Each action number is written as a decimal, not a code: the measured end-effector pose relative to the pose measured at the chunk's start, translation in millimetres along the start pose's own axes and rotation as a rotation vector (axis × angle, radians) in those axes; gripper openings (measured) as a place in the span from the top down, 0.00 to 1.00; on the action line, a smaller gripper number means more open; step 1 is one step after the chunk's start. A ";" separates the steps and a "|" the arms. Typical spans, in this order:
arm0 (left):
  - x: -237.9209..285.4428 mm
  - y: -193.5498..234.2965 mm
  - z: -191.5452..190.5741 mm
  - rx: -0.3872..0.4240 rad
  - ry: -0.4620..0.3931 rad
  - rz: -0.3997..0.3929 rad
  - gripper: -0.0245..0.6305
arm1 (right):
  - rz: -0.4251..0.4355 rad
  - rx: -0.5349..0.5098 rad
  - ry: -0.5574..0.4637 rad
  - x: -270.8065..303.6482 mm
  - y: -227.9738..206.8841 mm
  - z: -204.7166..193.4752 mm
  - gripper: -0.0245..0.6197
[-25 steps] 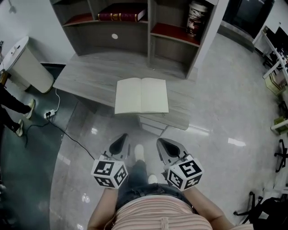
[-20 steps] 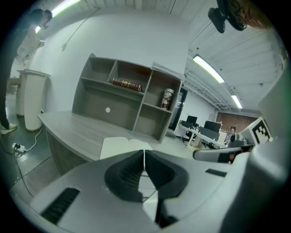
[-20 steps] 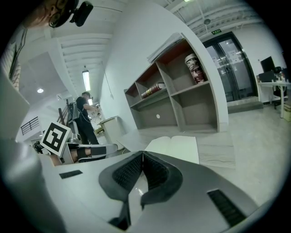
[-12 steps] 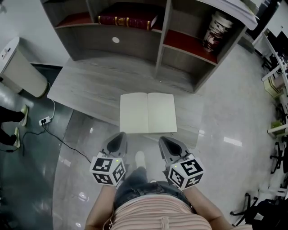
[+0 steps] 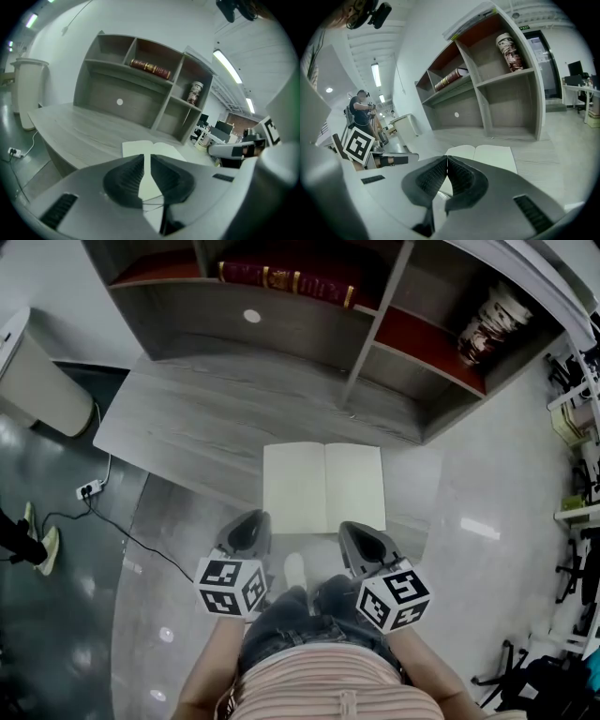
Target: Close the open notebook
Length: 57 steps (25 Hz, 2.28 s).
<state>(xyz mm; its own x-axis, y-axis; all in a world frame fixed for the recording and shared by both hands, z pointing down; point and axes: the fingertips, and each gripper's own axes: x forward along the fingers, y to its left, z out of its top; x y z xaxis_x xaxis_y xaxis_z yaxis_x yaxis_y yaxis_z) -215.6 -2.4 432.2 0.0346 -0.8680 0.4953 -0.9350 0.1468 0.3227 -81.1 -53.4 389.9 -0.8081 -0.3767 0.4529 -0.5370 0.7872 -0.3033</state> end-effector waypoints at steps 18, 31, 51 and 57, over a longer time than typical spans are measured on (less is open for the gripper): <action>27.8 30.5 -84.1 -0.339 0.231 0.034 0.78 | 0.040 0.010 0.176 36.7 -10.1 -28.6 0.95; 40.3 35.5 -107.1 -0.491 0.284 0.016 0.78 | 0.070 0.030 0.236 50.0 -15.5 -38.0 0.95; 16.6 14.6 -66.8 -0.304 0.276 0.014 0.89 | 0.052 0.059 0.231 37.2 -25.8 -44.1 0.95; 7.9 -3.1 -47.3 -0.261 0.249 0.003 0.91 | 0.044 0.053 0.216 25.9 -28.1 -45.9 0.95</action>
<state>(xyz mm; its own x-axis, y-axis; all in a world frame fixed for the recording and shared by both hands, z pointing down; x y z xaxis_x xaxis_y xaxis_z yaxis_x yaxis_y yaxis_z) -195.7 12.7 473.2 0.1465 -0.7302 0.6674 -0.8149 0.2933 0.4998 -75.8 -62.8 448.6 -0.7634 -0.2252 0.6054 -0.5191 0.7717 -0.3675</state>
